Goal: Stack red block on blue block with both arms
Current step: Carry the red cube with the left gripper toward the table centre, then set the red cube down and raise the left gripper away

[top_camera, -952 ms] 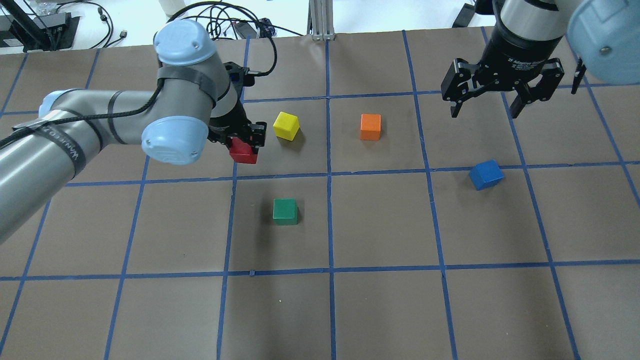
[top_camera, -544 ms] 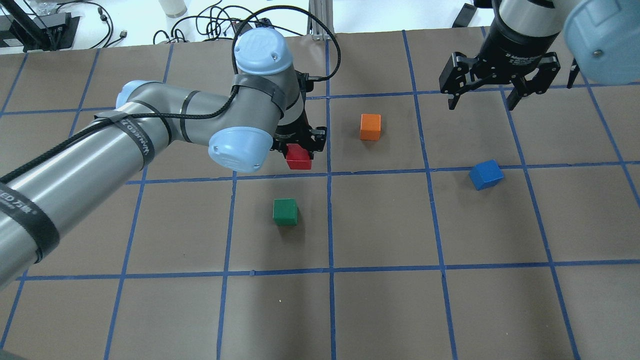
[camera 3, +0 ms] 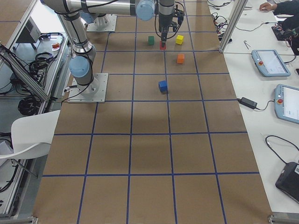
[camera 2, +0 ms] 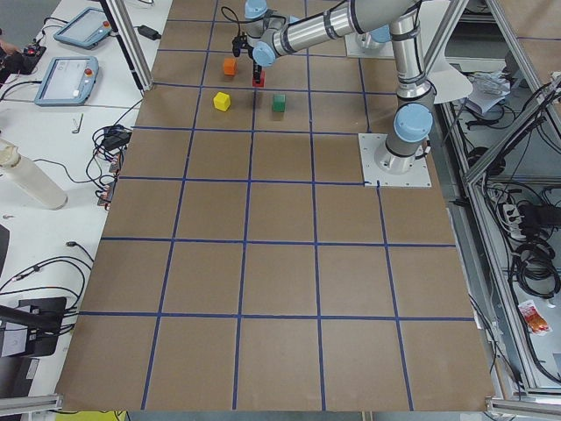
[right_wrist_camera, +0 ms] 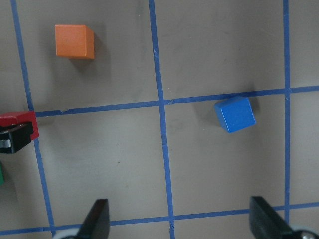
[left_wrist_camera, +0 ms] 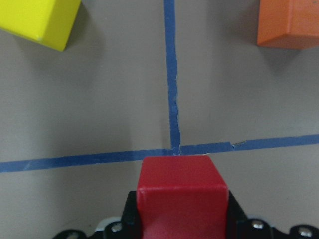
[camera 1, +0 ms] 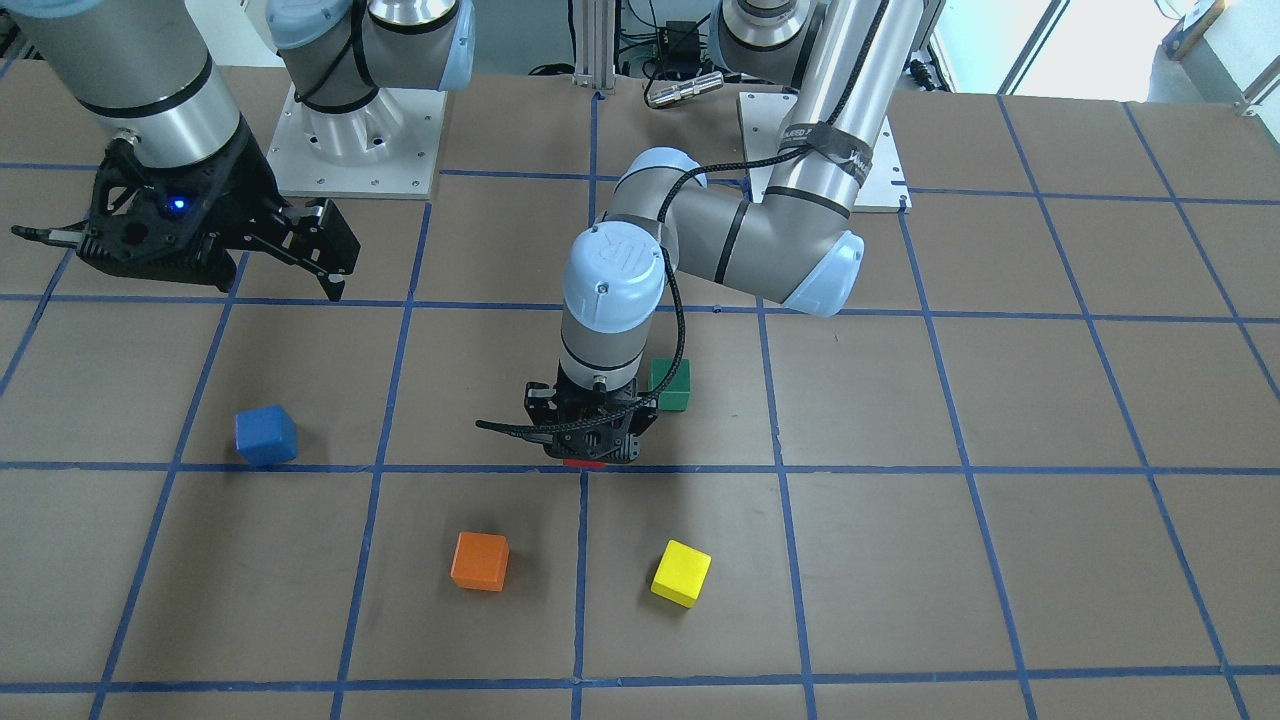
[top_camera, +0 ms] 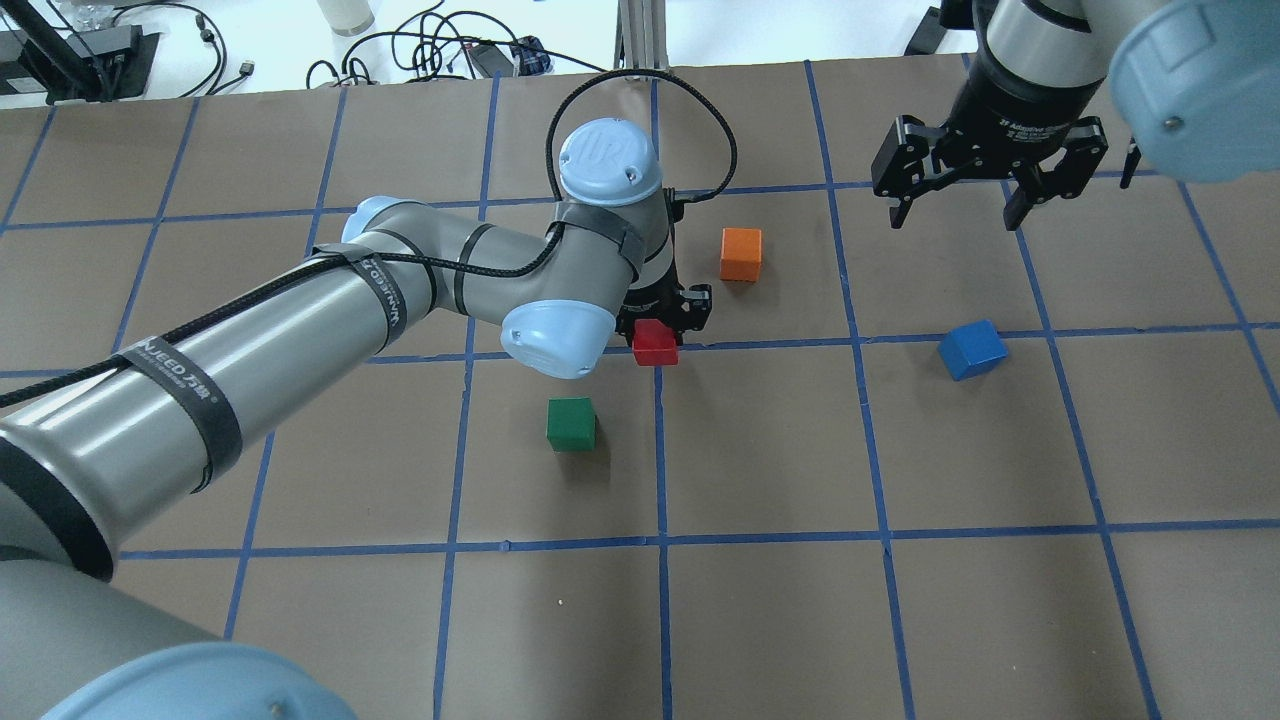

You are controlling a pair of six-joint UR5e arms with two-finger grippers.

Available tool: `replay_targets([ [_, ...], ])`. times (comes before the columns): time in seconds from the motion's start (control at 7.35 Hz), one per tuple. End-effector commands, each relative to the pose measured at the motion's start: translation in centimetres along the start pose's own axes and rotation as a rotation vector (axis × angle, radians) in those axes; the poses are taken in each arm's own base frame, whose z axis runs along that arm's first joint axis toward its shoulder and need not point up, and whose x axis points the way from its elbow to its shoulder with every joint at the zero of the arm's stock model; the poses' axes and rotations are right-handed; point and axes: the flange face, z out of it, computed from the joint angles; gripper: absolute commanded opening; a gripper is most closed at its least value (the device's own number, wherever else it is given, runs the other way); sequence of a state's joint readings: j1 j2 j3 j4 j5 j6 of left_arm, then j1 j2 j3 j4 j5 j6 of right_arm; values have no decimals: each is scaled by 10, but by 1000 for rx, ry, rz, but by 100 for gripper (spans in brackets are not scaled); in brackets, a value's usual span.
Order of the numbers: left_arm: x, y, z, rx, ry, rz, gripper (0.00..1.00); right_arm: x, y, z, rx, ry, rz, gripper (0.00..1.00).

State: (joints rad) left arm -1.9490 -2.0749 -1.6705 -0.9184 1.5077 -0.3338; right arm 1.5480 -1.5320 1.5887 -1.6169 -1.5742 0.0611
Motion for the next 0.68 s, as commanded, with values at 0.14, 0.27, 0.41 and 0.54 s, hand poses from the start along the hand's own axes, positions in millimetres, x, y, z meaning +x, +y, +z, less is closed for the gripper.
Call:
replay_targets([
  [0.14,1,-10,21,42,-15,17,27,1,1,12,-13,8,0,100],
  [0.27,-3,-13,22,63,-38,17,80,0,1,17,-29,4,-15,100],
  [0.41,-6,-14,16,76,-51,12,100,1,2,20,-38,5,-4,100],
  [0.54,-13,-18,0,93,-42,-1,100,2,0,21,-40,5,-3,100],
])
